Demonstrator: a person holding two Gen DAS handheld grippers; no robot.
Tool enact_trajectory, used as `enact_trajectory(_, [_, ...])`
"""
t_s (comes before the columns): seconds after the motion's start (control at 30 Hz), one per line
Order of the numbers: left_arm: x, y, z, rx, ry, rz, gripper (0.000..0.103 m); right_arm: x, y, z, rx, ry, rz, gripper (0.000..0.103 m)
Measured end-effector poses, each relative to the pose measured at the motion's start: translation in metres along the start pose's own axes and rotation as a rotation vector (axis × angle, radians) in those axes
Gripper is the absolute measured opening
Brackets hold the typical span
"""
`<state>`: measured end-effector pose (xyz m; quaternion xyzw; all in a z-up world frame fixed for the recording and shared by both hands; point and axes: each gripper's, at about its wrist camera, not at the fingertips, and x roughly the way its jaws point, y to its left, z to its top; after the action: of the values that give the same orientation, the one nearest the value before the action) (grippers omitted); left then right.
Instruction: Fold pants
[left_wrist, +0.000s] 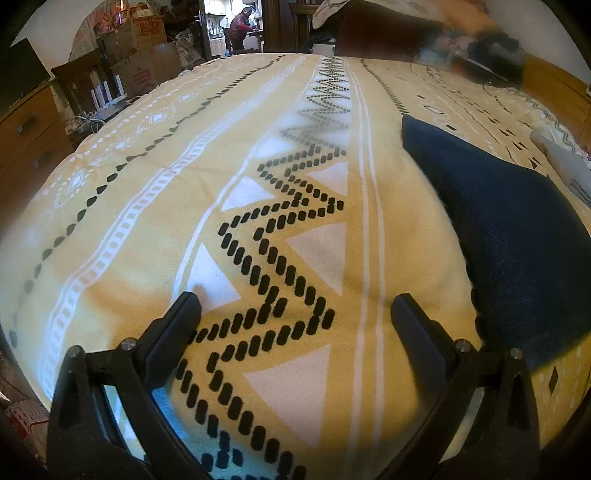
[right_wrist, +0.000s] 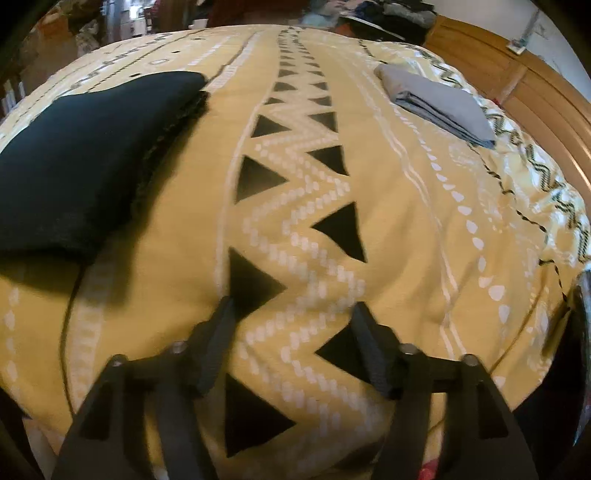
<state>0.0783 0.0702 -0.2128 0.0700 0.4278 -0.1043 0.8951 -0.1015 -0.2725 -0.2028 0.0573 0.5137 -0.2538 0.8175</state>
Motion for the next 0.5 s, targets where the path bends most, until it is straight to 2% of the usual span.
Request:
enact_trajectory(0.07, [0.0, -0.001, 0.001, 0.005, 0.001, 0.007, 0.103, 0.005, -0.009, 0.001, 0.055, 0.022, -0.022, 0.095])
enact_trajectory(0.17, [0.001, 0.0, 0.001, 0.003, 0.006, 0.007, 0.103, 0.009, -0.02, 0.0, 0.107, 0.04, 0.024, 0.099])
enact_trajectory(0.27, [0.001, 0.0, 0.002, 0.002, 0.008, 0.005, 0.103, 0.012, -0.024, 0.001, 0.123, 0.046, 0.032, 0.101])
enact_trajectory(0.5, [0.002, 0.001, 0.004, 0.002, 0.018, 0.004, 0.103, -0.015, -0.019, 0.002, 0.08, -0.096, 0.082, 0.1])
